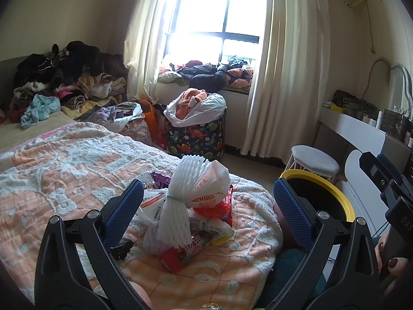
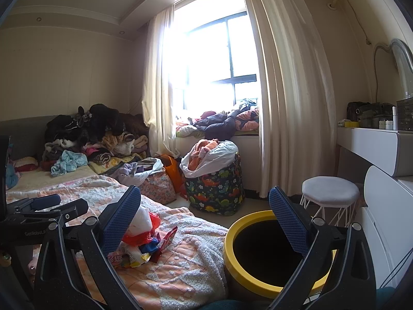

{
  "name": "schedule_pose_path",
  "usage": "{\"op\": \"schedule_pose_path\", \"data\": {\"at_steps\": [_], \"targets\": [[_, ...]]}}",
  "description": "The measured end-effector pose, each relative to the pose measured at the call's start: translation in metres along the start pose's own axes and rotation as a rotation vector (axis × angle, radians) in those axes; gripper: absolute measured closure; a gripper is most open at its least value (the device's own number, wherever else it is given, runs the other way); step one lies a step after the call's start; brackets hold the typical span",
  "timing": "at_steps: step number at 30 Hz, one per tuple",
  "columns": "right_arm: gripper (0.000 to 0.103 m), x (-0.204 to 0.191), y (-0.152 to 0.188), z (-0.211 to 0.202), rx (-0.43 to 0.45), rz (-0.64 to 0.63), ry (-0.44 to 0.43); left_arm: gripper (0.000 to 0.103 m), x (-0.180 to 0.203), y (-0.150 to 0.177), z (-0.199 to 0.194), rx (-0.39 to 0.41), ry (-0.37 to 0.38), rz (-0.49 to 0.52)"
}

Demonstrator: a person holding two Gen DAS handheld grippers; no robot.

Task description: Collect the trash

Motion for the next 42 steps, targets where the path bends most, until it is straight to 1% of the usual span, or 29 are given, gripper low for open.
{"op": "schedule_pose_path", "data": {"at_steps": [7, 11, 14, 18, 27, 32, 39, 42], "targets": [[0.006, 0.001, 0.002, 0.001, -0.003, -0.001, -0.001, 0.010, 0.001, 0.000, 0.000, 0.000, -0.001, -0.001], [0.006, 0.003, 0.009, 0.005, -0.016, 0.006, -0.024, 0.010, 0.003, -0.001, 0.000, 0.002, -0.009, -0.007], [0.006, -0.006, 0.011, 0.010, -0.035, -0.001, -0.063, 0.010, -0.005, -0.001, 0.001, 0.005, -0.020, -0.019], [0.006, -0.024, 0.010, 0.016, -0.057, -0.021, -0.140, 0.010, -0.022, -0.005, 0.000, 0.014, -0.040, -0.042], [0.006, -0.064, 0.008, 0.032, -0.134, -0.068, -0.296, 0.010, -0.058, -0.015, -0.004, 0.037, -0.115, -0.086], [0.006, -0.081, 0.004, 0.039, -0.151, -0.092, -0.350, 0.010, -0.085, -0.021, -0.007, 0.054, -0.155, -0.110], [0.006, -0.094, 0.004, 0.067, -0.200, -0.098, -0.395, 0.010, -0.101, -0.016, 0.000, 0.008, -0.140, -0.119], [0.006, -0.094, 0.006, 0.081, -0.226, -0.095, -0.400, 0.010, -0.099, -0.009, 0.008, -0.042, -0.100, -0.129]]}}
Point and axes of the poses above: each gripper's, at about its wrist camera, not at the fingertips, and z roughly the way its jaws point, x to its right, y to its underside, the point moved 5 cm from there along z, roughly the way its jaws point, and after that the axes turned 11 degrees about -z, right-handed, at the moved point
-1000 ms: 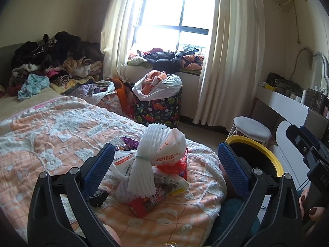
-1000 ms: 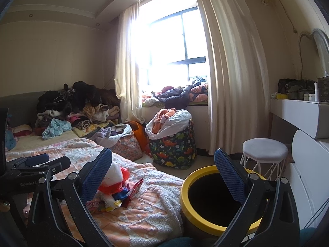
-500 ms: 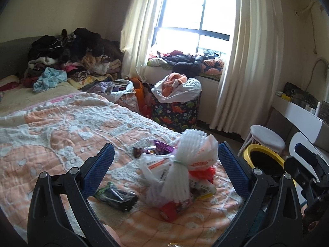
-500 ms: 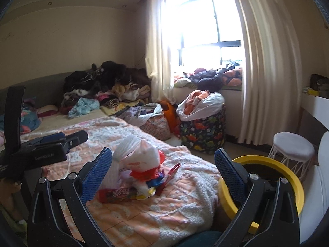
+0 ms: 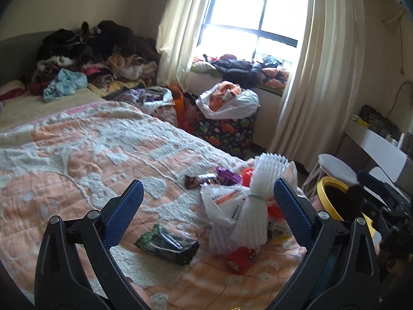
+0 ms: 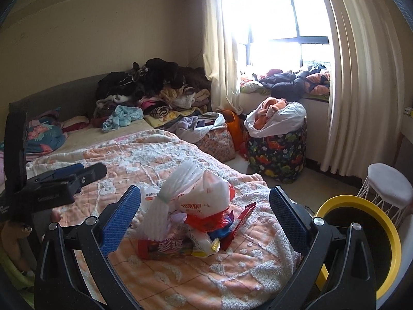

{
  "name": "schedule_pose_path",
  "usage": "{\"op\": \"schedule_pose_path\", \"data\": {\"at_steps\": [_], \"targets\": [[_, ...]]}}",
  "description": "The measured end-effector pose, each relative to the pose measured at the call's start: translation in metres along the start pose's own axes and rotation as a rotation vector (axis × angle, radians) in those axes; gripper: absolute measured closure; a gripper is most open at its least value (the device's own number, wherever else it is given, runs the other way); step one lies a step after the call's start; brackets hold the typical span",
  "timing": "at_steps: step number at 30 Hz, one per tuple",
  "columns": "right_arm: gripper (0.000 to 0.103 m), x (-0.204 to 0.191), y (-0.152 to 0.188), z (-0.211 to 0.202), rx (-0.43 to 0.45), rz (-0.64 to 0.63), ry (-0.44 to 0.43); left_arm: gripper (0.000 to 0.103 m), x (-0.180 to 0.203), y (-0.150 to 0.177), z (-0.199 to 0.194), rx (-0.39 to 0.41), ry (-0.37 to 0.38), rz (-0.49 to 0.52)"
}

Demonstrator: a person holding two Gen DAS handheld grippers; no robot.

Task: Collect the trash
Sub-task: 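Close the left tool on the white foam net bundle while the right tool grasps the white plastic bag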

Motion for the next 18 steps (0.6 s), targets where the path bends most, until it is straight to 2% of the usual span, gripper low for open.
{"op": "schedule_pose_path", "data": {"at_steps": [8, 13, 16, 18], "targets": [[0.006, 0.020, 0.000, 0.035, -0.066, 0.022, -0.045, 0.010, 0.015, 0.021, 0.022, -0.111, 0.066, 0.015], [0.006, 0.028, 0.005, 0.059, -0.117, 0.056, -0.099, 0.010, 0.030, 0.036, 0.036, -0.173, 0.070, 0.060], [0.008, 0.032, 0.008, 0.071, -0.140, 0.077, -0.130, 0.015, 0.037, 0.042, 0.043, -0.199, 0.056, 0.088], [0.013, 0.032, 0.009, 0.080, -0.160, 0.091, -0.157, 0.022, 0.039, 0.046, 0.050, -0.223, 0.050, 0.092]]}}
Point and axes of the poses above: each gripper's, at about its wrist camera, not at the fingertips, and z roughly the way its jaws point, x to its right, y to its underside, the point moved 5 cm from there along z, roughly the way its jaws point, and after that the axes turned 11 degrees about -z, right-handed, at the moved point
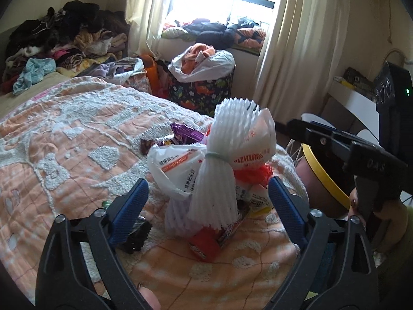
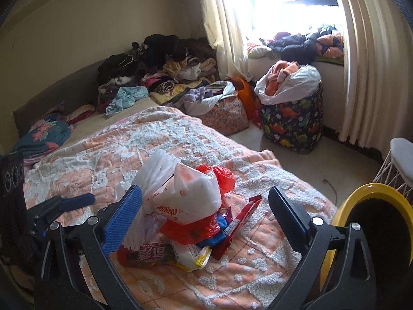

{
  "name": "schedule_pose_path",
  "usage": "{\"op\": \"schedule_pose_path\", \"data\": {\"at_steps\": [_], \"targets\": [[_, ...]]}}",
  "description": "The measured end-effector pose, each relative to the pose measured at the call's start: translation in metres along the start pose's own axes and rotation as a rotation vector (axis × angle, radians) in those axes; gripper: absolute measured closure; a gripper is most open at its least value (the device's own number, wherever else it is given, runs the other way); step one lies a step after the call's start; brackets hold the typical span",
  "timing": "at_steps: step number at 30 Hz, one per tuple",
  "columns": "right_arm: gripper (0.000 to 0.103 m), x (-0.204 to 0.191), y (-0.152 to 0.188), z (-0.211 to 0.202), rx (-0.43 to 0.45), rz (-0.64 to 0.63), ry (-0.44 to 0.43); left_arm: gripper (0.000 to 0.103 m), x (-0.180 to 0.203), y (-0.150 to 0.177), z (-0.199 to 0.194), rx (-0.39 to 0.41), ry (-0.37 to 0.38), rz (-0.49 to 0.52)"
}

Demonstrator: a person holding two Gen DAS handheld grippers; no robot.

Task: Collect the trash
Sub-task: 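Close the left tool on the white foam net bundle while the right tool grasps the white plastic bag, then carry the white plastic bag over the yellow bin and open the right tool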

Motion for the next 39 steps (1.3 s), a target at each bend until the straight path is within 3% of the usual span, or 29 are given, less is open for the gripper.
{"op": "schedule_pose_path", "data": {"at_steps": [6, 9, 14, 17, 18, 22, 30, 33, 39], "targets": [[0.023, -0.004, -0.002, 0.027, -0.057, -0.007, -0.073, 0.042, -0.003, 0.004, 0.016, -0.047, -0.027, -0.015], [0.029, -0.007, -0.001, 0.036, -0.078, -0.015, -0.104, 0.045, -0.003, 0.008, 0.022, -0.069, -0.033, -0.021], [0.058, -0.007, 0.003, 0.041, -0.078, 0.007, -0.121, 0.057, -0.005, 0.014, 0.029, -0.092, -0.043, -0.035], [0.064, -0.004, 0.004, 0.037, -0.061, 0.031, -0.119, 0.066, -0.007, 0.016, 0.029, -0.099, -0.040, -0.041], [0.065, -0.002, 0.005, 0.035, -0.053, 0.037, -0.112, 0.073, -0.007, 0.017, 0.029, -0.102, -0.036, -0.044], [0.069, 0.001, 0.003, 0.025, -0.021, 0.067, -0.099, 0.081, -0.008, 0.017, 0.025, -0.103, -0.005, -0.051], [0.070, 0.008, -0.012, -0.009, 0.071, 0.113, -0.080, 0.083, -0.005, -0.011, -0.013, 0.023, 0.077, -0.087], [0.070, 0.013, -0.018, -0.020, 0.090, 0.111, -0.022, 0.084, -0.002, -0.023, -0.027, 0.069, 0.096, -0.094], [0.070, 0.031, -0.018, -0.042, 0.140, 0.159, 0.037, 0.084, 0.001, -0.033, -0.036, 0.091, 0.109, -0.099]]}}
Point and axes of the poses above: each gripper's, at about its wrist camera, not at the fingertips, and z roughly the way its jaws point, x to its right, y to its underside, the point moved 5 cm from there along z, roughly the way its jaws point, and after that the axes turned 11 degrees about -z, right-handed, at the moved point
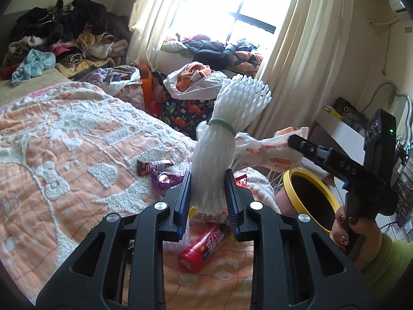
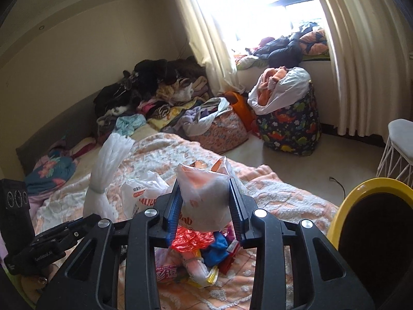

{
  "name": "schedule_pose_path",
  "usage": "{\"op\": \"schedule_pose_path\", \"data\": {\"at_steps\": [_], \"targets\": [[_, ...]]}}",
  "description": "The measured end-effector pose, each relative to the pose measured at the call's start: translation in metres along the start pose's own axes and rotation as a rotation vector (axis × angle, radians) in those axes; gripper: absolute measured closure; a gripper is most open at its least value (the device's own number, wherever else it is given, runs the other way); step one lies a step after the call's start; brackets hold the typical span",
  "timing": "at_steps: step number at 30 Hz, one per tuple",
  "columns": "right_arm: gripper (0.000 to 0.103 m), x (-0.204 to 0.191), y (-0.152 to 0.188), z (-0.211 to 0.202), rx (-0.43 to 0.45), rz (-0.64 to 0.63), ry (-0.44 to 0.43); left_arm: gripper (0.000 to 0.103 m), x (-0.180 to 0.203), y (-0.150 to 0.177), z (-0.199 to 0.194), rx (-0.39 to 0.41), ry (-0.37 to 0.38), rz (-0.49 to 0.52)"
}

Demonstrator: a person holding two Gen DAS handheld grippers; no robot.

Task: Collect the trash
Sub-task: 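Carry the white plastic bag over the yellow bin and open the right tool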

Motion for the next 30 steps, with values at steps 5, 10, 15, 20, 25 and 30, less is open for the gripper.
{"op": "schedule_pose_path", "data": {"at_steps": [5, 10, 15, 20, 25, 30], "targets": [[0.070, 0.018, 0.001, -0.019, 0.028, 0.041, 0.041, 0.084, 0.012, 0.002, 0.003, -0.009, 0.022, 0.021], [0.070, 0.042, 0.005, -0.041, 0.050, 0.089, 0.098, 0.084, 0.028, 0.007, 0.011, -0.028, 0.051, 0.049], [0.070, 0.063, 0.011, -0.059, 0.066, 0.117, 0.157, 0.084, 0.049, 0.014, 0.020, -0.050, 0.082, 0.081], [0.070, 0.080, 0.017, -0.073, 0.075, 0.136, 0.213, 0.084, 0.066, 0.020, 0.030, -0.069, 0.105, 0.103], [0.070, 0.099, 0.025, -0.088, 0.085, 0.162, 0.269, 0.084, 0.083, 0.025, 0.041, -0.089, 0.126, 0.123], [0.070, 0.120, 0.029, -0.100, 0.088, 0.199, 0.316, 0.084, 0.101, 0.031, 0.052, -0.109, 0.146, 0.142]]}}
Point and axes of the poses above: each gripper's, at about its wrist camera, not at the fingertips, and z roughly the way its jaws point, x to its right, y to its underside, the point moved 5 cm from there along z, roughly the way its jaws point, and after that the axes turned 11 degrees about -z, right-handed, at the moved point
